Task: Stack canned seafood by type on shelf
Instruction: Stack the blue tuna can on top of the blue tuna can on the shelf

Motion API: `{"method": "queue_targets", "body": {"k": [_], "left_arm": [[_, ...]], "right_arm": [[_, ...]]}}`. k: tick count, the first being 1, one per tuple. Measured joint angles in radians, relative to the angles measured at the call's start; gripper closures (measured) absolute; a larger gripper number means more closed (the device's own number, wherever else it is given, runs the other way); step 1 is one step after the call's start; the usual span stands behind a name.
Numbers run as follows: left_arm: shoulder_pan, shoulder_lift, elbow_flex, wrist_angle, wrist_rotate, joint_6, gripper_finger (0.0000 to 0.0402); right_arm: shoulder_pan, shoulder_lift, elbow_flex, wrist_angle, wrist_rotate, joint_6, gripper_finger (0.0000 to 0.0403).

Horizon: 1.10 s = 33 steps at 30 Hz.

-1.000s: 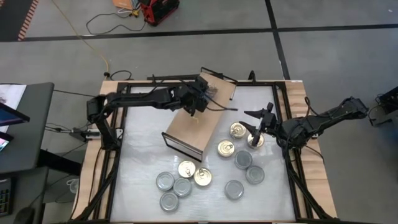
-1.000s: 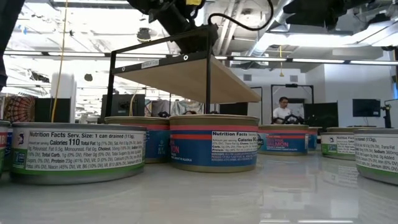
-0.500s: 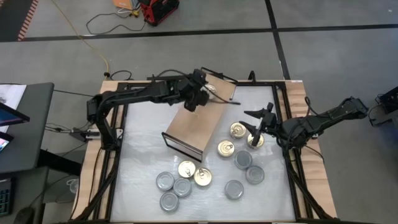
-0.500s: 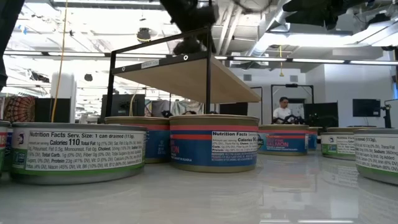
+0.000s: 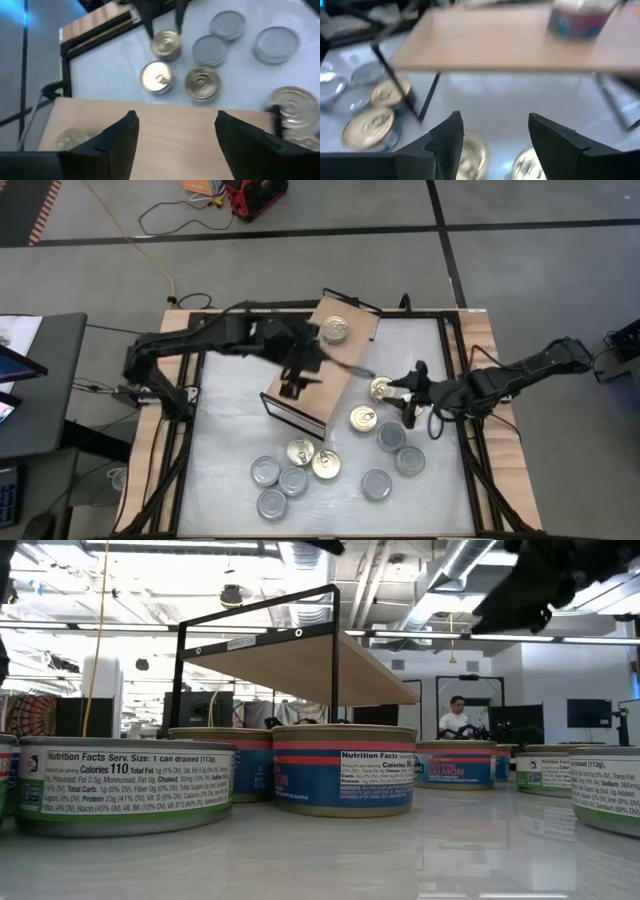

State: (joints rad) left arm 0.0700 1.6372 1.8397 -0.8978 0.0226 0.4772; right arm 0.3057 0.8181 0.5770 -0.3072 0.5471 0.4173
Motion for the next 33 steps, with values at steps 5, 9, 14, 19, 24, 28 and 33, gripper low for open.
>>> {"method": "queue_targets", "body": {"k": [5, 9, 14, 19, 24, 28, 33], "left_arm": [[-0.118, -0.177, -0.292, 0.247, -0.11, -0.065, 0.0184], [-0.208, -0.314, -0.497, 0.443, -0.203, -0.177, 0.0191], [-0.287, -0.392, -0.648, 0.531, -0.263, -0.308, 0.0191], [-0.329, -0.403, -0.713, 0.55, -0.267, -0.418, 0.0191], [-0.375, -0.401, -0.84, 0.672, -0.272, -0.441, 0.0191], [-0.413, -0.427, -0.957, 0.863, -0.294, -0.417, 0.0191], [-0.424, -0.473, -1.006, 0.877, -0.315, -0.412, 0.0191]], "right_arm": [[-0.078, 0.054, 0.086, -0.315, -0.071, 0.148, 0.0154], [-0.207, 0.074, 0.155, -0.501, -0.235, 0.126, 0.0154], [-0.417, 0.12, 0.161, -0.602, -0.543, -0.055, 0.0155], [-0.582, 0.206, 0.161, -0.658, -0.636, -0.188, 0.0177], [-0.697, 0.32, 0.161, -0.676, -0.654, -0.282, 0.0211], [-0.744, 0.407, 0.201, -0.716, -0.654, -0.347, 0.0224], [-0.745, 0.501, 0.249, -0.766, -0.656, -0.428, 0.0225]]}}
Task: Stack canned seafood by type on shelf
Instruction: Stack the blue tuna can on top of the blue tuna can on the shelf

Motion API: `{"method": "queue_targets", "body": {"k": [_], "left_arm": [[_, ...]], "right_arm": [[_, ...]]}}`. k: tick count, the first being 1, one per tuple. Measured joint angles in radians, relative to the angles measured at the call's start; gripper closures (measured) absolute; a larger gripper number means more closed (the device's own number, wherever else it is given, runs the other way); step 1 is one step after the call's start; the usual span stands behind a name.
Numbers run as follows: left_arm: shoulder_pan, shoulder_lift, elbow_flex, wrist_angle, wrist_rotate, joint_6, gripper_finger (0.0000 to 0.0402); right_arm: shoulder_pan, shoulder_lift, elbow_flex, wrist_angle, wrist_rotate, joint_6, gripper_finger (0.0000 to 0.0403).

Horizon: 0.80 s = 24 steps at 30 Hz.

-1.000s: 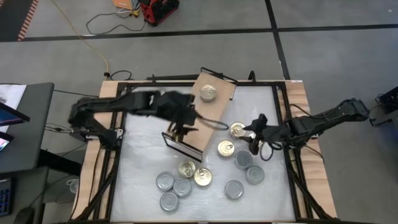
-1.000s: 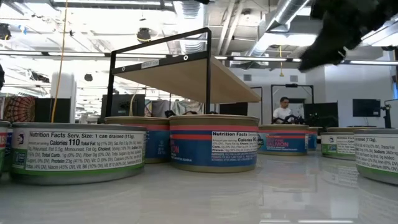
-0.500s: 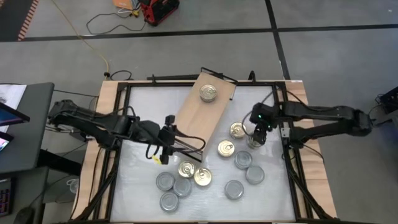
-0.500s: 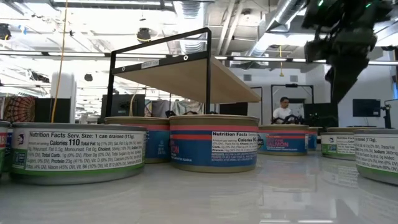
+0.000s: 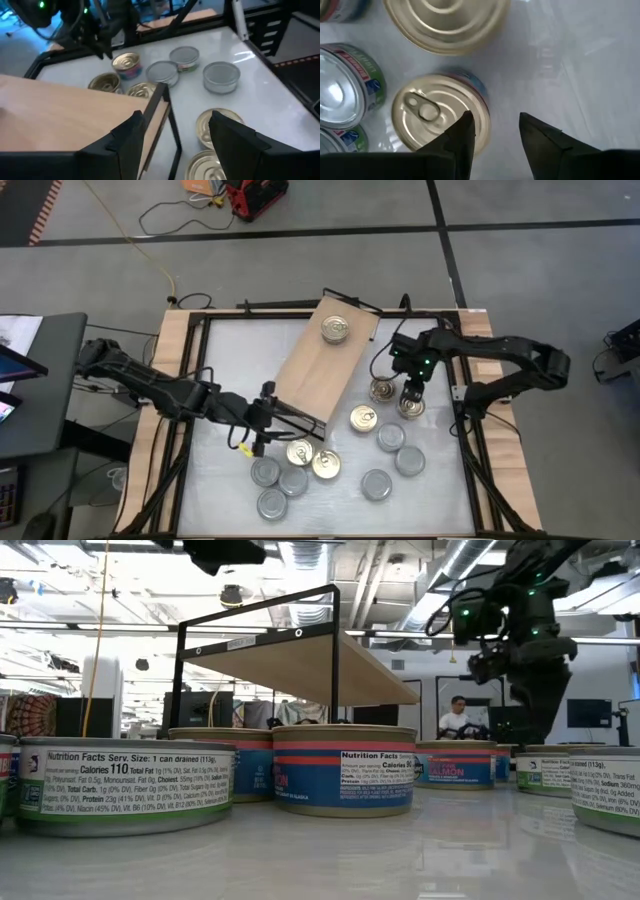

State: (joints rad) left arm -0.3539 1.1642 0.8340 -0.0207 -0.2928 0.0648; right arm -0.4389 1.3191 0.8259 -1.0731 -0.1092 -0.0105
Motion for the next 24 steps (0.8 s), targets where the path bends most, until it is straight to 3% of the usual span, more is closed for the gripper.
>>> {"method": "queue_targets", "body": {"k": [10, 19, 24], "left_arm": [[-0.082, -0.064, -0.108, 0.115, -0.062, 0.076, 0.0191], [-0.085, -0.163, -0.158, 0.081, -0.131, 0.027, 0.0191], [-0.085, -0.218, -0.158, 0.052, -0.132, 0.029, 0.0191]], "right_arm": [[-0.014, 0.143, 0.005, 0.009, -0.022, -0.1, 0.025], [-0.067, 0.187, 0.007, 0.029, -0.04, -0.133, 0.0332], [-0.129, 0.196, -0.001, 0.089, 0.045, -0.129, 0.0374]]}}
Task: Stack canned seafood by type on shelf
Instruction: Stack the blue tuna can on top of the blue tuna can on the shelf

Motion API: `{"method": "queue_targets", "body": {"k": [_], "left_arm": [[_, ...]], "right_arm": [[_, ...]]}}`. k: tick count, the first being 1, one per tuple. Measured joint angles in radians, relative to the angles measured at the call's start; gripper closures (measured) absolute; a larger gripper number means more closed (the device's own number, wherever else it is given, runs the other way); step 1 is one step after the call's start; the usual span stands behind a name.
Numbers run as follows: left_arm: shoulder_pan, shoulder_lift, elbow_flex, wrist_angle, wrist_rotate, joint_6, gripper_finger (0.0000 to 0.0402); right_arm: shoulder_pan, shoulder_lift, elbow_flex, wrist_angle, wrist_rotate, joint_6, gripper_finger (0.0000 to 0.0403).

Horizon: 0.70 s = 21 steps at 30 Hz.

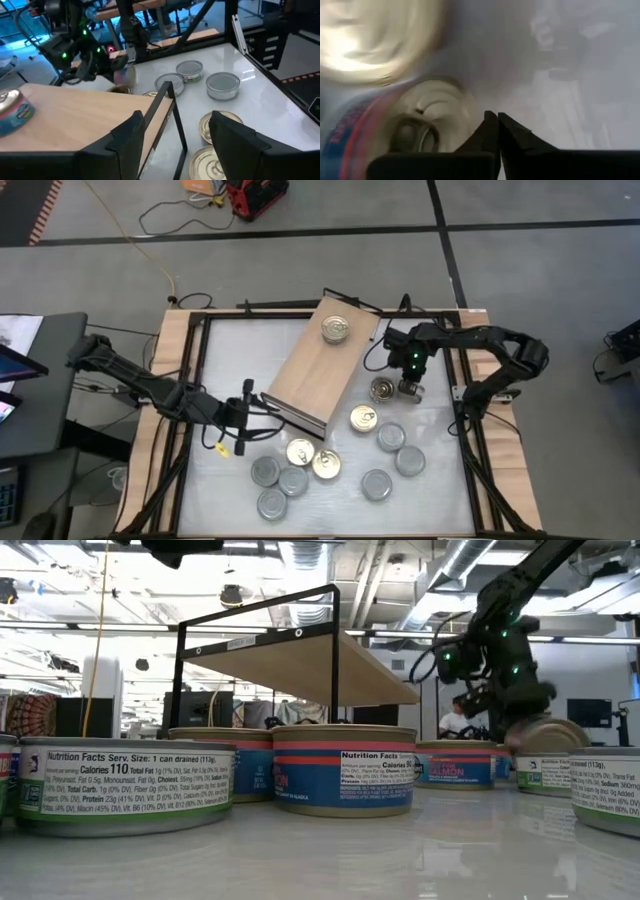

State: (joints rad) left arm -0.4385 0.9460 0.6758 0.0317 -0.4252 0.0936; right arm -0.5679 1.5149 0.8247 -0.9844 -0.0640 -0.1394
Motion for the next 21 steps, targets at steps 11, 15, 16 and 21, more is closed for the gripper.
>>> {"method": "queue_targets", "body": {"k": [11, 15, 16, 21], "left_arm": [[0.0, -0.014, 0.0, -0.065, -0.036, 0.009, 0.0191], [0.0, -0.013, 0.0, -0.066, -0.074, 0.019, 0.0191], [0.0, -0.013, 0.0, -0.065, -0.084, 0.024, 0.0191], [0.0, -0.013, 0.0, -0.065, -0.119, 0.034, 0.0191]], "right_arm": [[-0.145, -0.074, 0.026, -0.02, 0.108, 0.008, 0.0337], [-0.135, -0.169, 0.109, -0.113, 0.131, 0.035, 0.031], [-0.117, -0.195, 0.131, -0.138, 0.133, 0.036, 0.0302], [0.03, -0.315, 0.209, -0.193, 0.148, 0.103, 0.0237]]}}
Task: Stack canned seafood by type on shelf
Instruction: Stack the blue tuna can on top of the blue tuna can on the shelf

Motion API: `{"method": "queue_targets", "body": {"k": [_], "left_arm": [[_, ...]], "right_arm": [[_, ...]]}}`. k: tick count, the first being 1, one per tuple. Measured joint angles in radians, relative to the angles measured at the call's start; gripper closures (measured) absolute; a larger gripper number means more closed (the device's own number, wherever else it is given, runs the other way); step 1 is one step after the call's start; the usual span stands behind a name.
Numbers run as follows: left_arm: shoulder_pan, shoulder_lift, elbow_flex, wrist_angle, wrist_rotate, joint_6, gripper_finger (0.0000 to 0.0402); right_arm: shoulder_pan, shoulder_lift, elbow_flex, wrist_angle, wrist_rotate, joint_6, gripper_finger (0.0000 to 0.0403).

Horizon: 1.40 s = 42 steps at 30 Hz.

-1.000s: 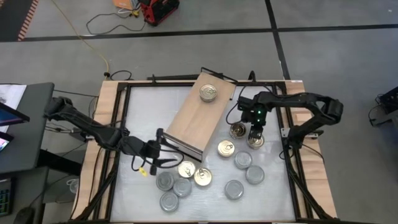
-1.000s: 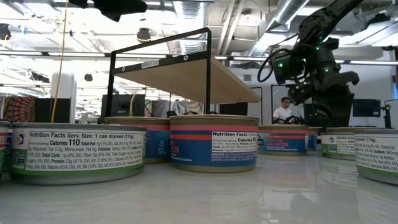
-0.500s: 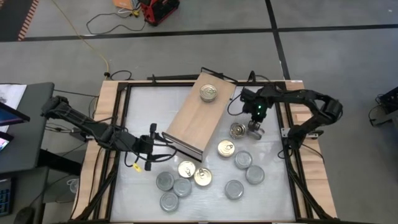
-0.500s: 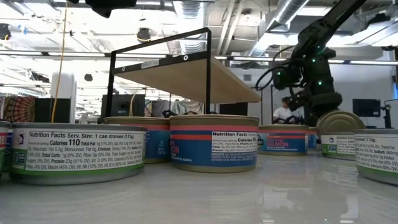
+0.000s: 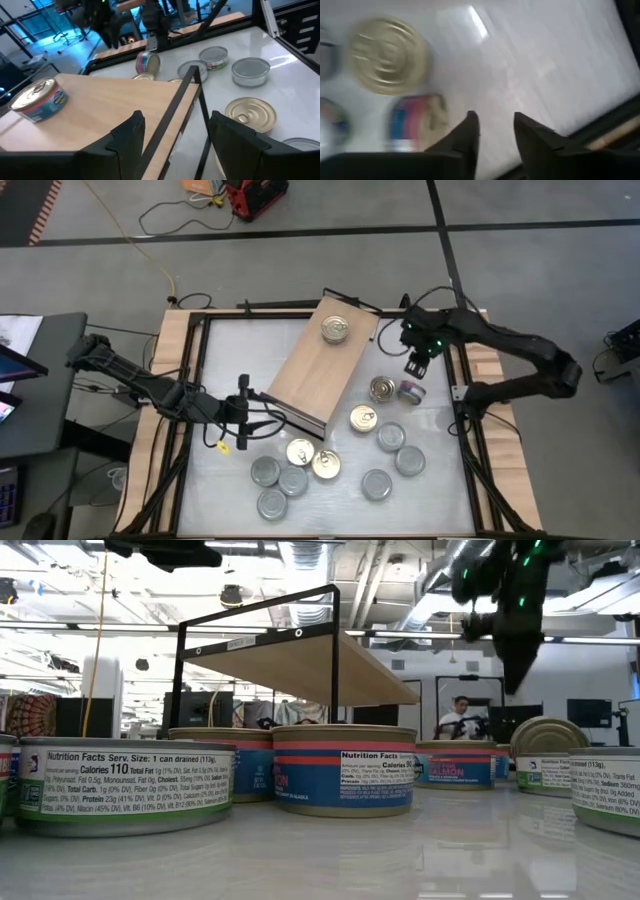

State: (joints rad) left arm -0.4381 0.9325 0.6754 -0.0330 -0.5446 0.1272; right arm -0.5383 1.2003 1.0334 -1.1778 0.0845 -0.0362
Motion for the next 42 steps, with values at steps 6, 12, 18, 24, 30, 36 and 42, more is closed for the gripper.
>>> {"method": "queue_targets", "body": {"k": [6, 12, 18, 24, 30, 36, 42], "left_arm": [[0.0, 0.0, 0.0, 0.002, 0.002, -0.008, 0.0191], [0.0, 0.0, 0.0, 0.007, 0.008, -0.011, 0.0191], [0.0, 0.0, 0.0, 0.006, 0.046, -0.058, 0.0191], [0.0, 0.001, 0.0, -0.006, 0.072, -0.087, 0.0191], [0.0, 0.001, 0.0, -0.007, 0.07, -0.091, 0.0191], [0.0, 0.001, 0.0, 0.0, 0.025, -0.131, 0.0191], [0.028, -0.005, 0.011, 0.068, -0.021, -0.207, 0.0191]], "right_arm": [[0.275, -0.038, -0.009, -0.002, -0.001, 0.114, 0.0117], [0.401, 0.035, -0.009, -0.01, 0.019, 0.291, 0.0028], [0.393, 0.117, -0.047, -0.038, 0.044, 0.301, 0.0009], [0.344, 0.149, -0.079, -0.047, 0.048, 0.332, 0.0026], [0.348, 0.149, -0.114, -0.039, 0.015, 0.348, 0.0043], [0.37, 0.15, -0.161, -0.038, 0.017, 0.377, 0.0101], [0.421, 0.149, -0.172, 0.005, 0.039, 0.378, 0.0184]]}}
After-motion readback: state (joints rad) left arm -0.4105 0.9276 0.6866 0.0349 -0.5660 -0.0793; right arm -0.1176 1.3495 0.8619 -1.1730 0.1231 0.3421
